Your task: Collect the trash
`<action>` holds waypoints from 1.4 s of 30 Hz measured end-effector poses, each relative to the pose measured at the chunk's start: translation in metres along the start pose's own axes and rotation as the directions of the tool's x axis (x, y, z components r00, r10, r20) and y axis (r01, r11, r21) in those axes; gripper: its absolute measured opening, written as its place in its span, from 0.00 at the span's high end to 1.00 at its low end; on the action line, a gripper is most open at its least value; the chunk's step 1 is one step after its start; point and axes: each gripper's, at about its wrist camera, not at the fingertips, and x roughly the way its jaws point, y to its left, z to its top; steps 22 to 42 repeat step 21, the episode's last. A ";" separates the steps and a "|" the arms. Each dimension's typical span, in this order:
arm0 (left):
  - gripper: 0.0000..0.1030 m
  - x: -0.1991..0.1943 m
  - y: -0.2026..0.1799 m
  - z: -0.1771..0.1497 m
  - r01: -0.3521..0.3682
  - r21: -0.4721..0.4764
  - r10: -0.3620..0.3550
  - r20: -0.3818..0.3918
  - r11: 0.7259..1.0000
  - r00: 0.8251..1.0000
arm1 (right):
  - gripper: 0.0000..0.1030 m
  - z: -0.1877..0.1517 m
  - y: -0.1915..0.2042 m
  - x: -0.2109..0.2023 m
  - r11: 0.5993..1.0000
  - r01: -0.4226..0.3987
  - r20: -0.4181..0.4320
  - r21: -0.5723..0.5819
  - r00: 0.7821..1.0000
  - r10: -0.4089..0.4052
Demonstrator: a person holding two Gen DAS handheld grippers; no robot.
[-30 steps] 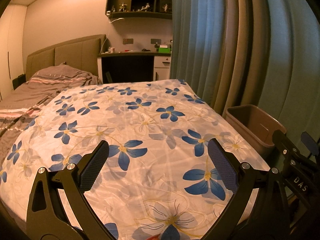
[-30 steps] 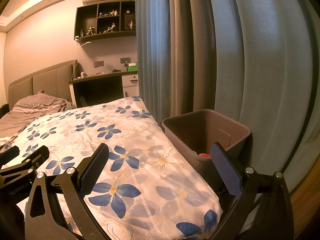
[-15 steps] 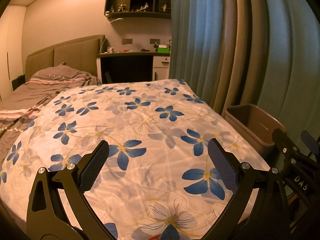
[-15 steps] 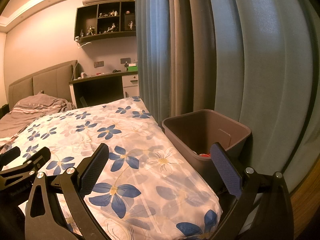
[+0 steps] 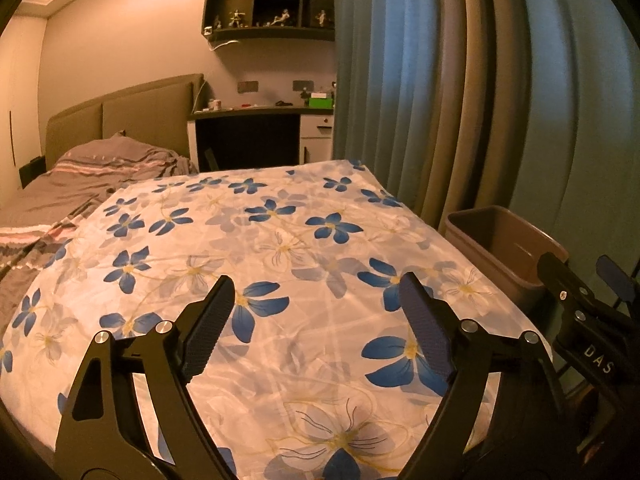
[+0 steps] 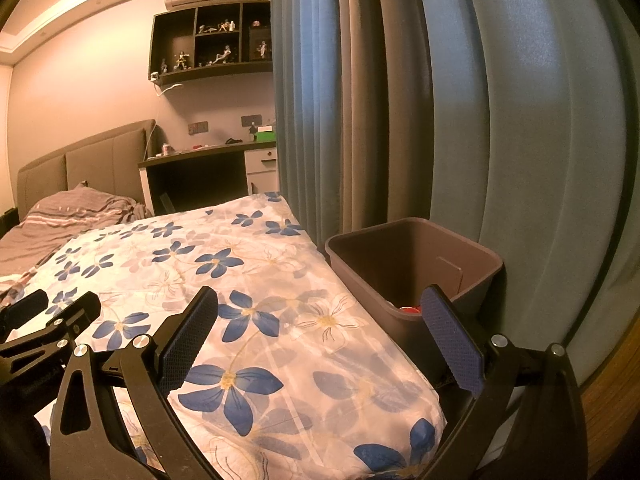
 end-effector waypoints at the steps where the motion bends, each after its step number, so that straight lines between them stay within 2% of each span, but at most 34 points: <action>1: 0.20 0.000 0.000 0.000 -0.001 0.000 0.001 0.003 1.000 1.000 | 0.06 0.000 0.000 0.000 1.000 0.001 0.000 0.000 1.000 -0.001; 9: 0.18 -0.001 0.000 -0.001 -0.017 0.008 0.017 0.014 1.000 1.000 | 0.06 0.000 0.001 0.000 1.000 -0.001 0.002 0.002 1.000 0.001; 19: 0.10 -0.003 0.006 0.002 -0.048 -0.022 0.049 0.026 0.999 0.998 | 0.06 0.006 0.008 -0.003 1.000 -0.006 0.010 0.011 1.000 0.006; 42: 0.10 -0.004 0.008 0.002 -0.035 -0.033 0.035 0.020 0.999 0.999 | 0.06 0.006 0.007 -0.003 1.000 -0.006 0.010 0.009 1.000 0.006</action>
